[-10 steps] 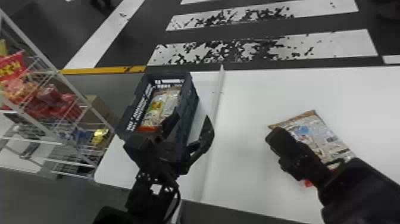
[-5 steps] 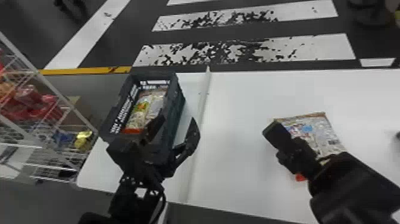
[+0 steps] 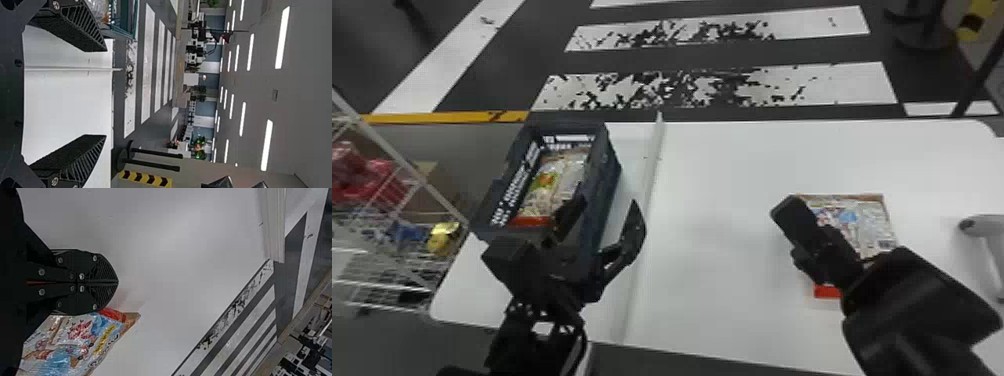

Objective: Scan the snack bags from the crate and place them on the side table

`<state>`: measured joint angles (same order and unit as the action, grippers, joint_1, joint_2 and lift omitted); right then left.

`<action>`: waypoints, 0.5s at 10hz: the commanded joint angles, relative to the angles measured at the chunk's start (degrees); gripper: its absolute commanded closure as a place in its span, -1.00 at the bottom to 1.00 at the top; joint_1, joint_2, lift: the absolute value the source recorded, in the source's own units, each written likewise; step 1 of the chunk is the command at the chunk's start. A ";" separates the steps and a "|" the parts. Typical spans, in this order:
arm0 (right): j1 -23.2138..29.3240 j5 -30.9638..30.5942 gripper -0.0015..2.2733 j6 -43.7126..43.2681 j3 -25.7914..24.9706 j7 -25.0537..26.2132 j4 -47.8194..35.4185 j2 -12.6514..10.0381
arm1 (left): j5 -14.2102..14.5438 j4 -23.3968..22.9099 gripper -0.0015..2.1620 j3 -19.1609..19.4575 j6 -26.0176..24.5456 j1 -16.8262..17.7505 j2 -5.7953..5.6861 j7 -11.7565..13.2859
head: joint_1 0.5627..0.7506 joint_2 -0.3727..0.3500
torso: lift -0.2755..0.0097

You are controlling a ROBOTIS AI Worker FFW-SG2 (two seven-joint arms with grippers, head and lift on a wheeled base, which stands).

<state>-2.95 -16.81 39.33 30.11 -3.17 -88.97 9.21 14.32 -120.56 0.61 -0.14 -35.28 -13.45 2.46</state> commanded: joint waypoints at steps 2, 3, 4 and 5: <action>0.40 0.20 0.99 0.18 -0.76 -0.09 -0.06 0.37 | 0.00 -0.03 -0.91 0.00 0.18 -0.14 0.00 0.00 | 0.41 0.51 | 0.36; 1.10 0.46 0.99 0.18 -0.85 -0.09 -0.76 0.55 | 0.00 0.06 -0.91 0.00 0.18 -0.14 0.00 0.00 | 0.41 0.50 | 0.36; 1.98 1.16 0.99 0.18 -0.93 -0.44 -2.17 0.81 | 0.00 0.06 -0.91 0.00 0.18 -0.14 0.00 0.00 | 0.41 0.49 | 0.36; 3.04 2.04 0.99 0.01 -1.46 -0.53 -3.75 1.08 | 0.00 0.06 -0.91 0.00 0.18 -0.14 0.00 0.00 | 0.41 0.50 | 0.36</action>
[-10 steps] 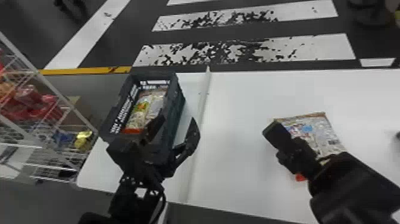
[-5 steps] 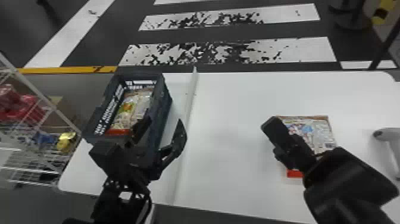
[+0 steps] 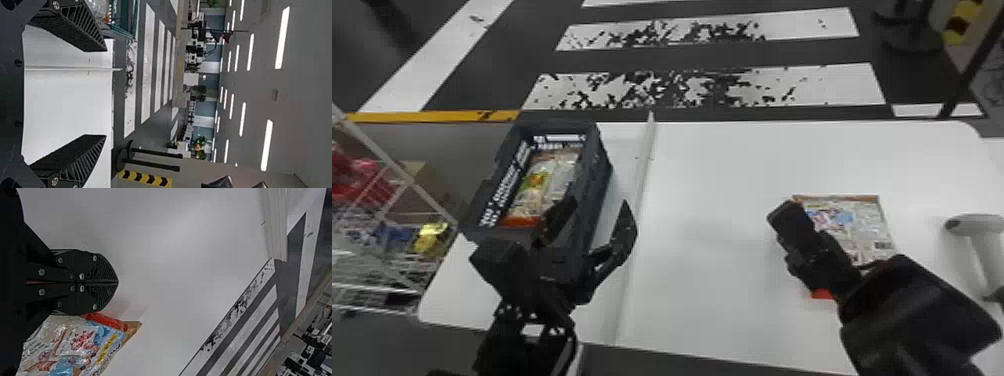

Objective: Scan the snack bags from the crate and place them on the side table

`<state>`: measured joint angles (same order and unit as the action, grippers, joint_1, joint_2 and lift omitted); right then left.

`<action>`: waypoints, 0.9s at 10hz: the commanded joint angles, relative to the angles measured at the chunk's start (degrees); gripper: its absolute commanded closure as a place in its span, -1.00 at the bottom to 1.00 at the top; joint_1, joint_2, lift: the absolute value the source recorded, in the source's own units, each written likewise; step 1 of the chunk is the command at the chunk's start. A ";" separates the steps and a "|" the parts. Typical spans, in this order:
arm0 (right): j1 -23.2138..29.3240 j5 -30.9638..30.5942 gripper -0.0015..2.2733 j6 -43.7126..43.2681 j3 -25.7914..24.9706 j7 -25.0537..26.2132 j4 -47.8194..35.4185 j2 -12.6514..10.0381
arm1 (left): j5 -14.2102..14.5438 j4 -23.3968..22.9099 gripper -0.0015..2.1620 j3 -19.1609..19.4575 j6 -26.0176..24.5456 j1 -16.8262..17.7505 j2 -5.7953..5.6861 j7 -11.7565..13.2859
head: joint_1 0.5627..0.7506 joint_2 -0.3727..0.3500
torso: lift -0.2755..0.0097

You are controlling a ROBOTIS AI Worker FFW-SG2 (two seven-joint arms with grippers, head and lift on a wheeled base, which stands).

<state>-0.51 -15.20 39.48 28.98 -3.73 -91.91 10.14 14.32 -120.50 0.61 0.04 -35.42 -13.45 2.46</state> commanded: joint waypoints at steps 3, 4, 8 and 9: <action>8.33 5.09 0.95 -0.85 -4.54 -0.32 -13.38 2.08 | 0.00 0.09 -0.91 0.00 0.00 0.17 0.00 0.00 | 0.41 0.52 | 0.36; 11.49 8.17 0.72 -0.85 -6.83 -0.32 -19.18 3.04 | 0.00 0.09 -0.91 -0.17 0.00 0.26 0.00 0.00 | 0.41 0.53 | 0.36; 20.02 17.05 -0.84 2.14 -17.90 -1.28 -33.33 3.57 | 0.09 0.89 -0.91 -0.53 0.35 0.70 0.00 0.00 | 0.41 0.42 | 0.36; 20.72 17.13 -0.93 3.20 -19.66 -1.28 -34.57 3.57 | 0.18 1.06 -0.91 -0.53 0.53 0.88 0.00 0.09 | 0.41 0.37 | 0.36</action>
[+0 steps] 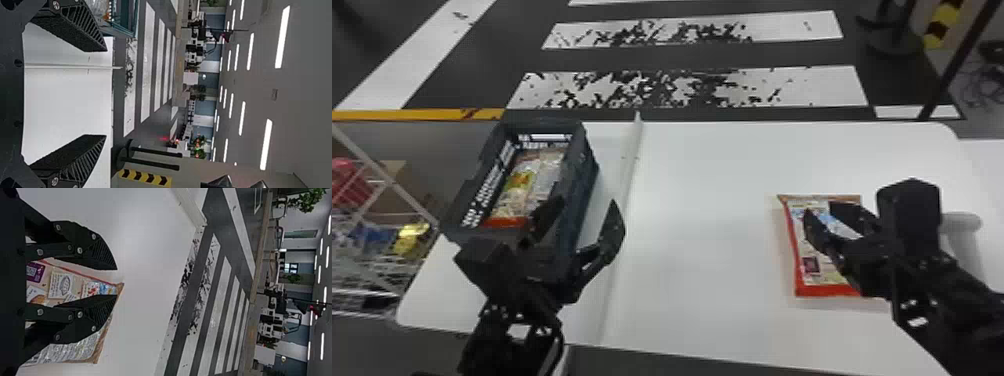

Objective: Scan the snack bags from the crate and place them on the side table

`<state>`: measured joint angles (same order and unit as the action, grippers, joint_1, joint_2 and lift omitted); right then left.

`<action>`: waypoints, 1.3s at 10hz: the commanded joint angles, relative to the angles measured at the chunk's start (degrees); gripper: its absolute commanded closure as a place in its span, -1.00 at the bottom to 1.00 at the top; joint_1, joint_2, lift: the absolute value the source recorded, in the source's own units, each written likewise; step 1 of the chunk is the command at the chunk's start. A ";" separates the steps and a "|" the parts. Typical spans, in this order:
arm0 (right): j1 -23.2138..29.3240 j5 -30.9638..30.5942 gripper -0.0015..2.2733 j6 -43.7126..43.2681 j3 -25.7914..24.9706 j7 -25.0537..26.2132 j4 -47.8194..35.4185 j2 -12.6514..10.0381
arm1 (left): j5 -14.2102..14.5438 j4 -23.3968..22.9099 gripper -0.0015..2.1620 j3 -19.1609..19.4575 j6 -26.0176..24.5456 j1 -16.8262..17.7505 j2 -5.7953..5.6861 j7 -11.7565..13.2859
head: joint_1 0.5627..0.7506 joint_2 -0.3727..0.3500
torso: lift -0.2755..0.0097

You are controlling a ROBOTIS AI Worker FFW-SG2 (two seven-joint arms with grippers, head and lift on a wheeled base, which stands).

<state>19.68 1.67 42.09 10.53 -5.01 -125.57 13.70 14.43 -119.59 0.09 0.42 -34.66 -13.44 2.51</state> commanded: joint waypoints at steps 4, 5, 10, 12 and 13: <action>2.47 2.02 -0.94 7.45 -9.83 -0.17 -3.45 -0.35 | 0.34 1.03 -0.91 0.09 0.32 0.91 -0.01 0.13 | 0.41 0.18 | 0.36; 2.47 2.02 -0.94 9.38 -12.02 -0.44 -3.36 -0.35 | 0.51 1.73 -0.91 0.00 0.32 1.26 -0.01 0.13 | 0.41 0.10 | 0.36; -1.83 1.93 -0.94 11.31 -19.93 -2.46 5.86 0.80 | 0.78 3.84 -0.91 -0.44 0.15 3.64 -0.01 0.39 | 0.41 -0.28 | 0.36; -4.65 1.93 -0.94 11.67 -20.37 -2.90 11.40 2.03 | 0.78 4.46 -0.91 -0.53 0.15 4.16 -0.01 0.39 | 0.41 -0.38 | 0.36; -6.05 1.76 -0.94 11.49 -20.37 -3.25 14.13 2.64 | 0.86 4.98 -0.91 -0.70 0.15 4.60 -0.01 0.39 | 0.41 -0.44 | 0.36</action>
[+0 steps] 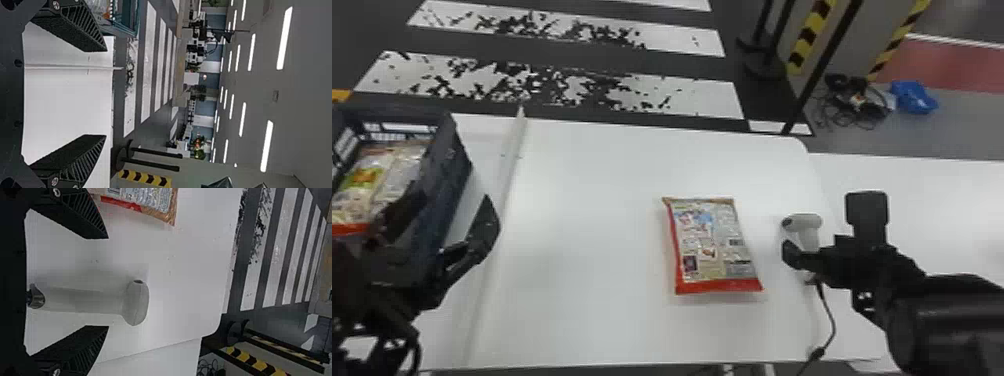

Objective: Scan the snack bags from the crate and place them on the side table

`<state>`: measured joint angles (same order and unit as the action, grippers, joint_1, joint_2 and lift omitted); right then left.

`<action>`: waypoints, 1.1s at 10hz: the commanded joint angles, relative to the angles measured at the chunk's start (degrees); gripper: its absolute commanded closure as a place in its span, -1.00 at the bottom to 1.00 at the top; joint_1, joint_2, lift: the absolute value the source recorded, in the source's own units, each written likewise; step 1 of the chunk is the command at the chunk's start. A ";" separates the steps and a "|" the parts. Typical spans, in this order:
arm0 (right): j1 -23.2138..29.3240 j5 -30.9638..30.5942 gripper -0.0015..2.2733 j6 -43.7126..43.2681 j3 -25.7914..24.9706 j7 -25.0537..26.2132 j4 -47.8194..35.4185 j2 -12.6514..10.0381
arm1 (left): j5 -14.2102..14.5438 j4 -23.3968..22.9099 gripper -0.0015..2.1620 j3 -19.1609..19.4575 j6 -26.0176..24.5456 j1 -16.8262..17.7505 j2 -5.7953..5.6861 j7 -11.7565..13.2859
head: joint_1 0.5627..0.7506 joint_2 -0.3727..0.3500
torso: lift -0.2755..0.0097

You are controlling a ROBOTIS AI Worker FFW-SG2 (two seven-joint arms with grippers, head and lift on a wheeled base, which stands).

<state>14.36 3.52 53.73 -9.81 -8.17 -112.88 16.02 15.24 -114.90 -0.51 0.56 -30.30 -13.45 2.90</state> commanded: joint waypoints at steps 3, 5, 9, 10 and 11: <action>-6.63 -0.35 -0.94 -2.79 1.29 -0.18 11.81 2.26 | 0.14 1.17 -0.91 -0.37 0.00 1.21 0.00 0.00 | 0.41 -0.53 | 0.36; -10.23 -0.79 -0.80 -3.67 2.26 -0.18 17.26 2.79 | 0.14 1.26 -0.91 -0.20 0.00 1.30 0.00 0.00 | 0.41 -0.56 | 0.36; -12.08 -1.32 0.93 -0.68 2.70 -1.24 20.60 3.05 | 0.23 1.87 -0.91 -0.28 -0.18 1.30 0.09 0.00 | 0.41 -0.59 | 0.36; -12.08 -1.23 0.98 -0.68 2.61 -1.24 20.25 3.32 | 0.14 1.70 -0.91 -0.55 -0.18 1.39 0.09 -0.09 | 0.41 -0.60 | 0.36; -11.55 -0.53 0.98 -0.68 1.99 -1.15 18.93 3.40 | 0.05 1.70 -0.91 -0.90 -0.53 1.30 0.09 -0.18 | 0.41 -0.61 | 0.36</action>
<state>2.52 2.64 53.06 -7.52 -9.33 -93.18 19.33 15.37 -113.15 -1.19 0.23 -28.95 -13.37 2.74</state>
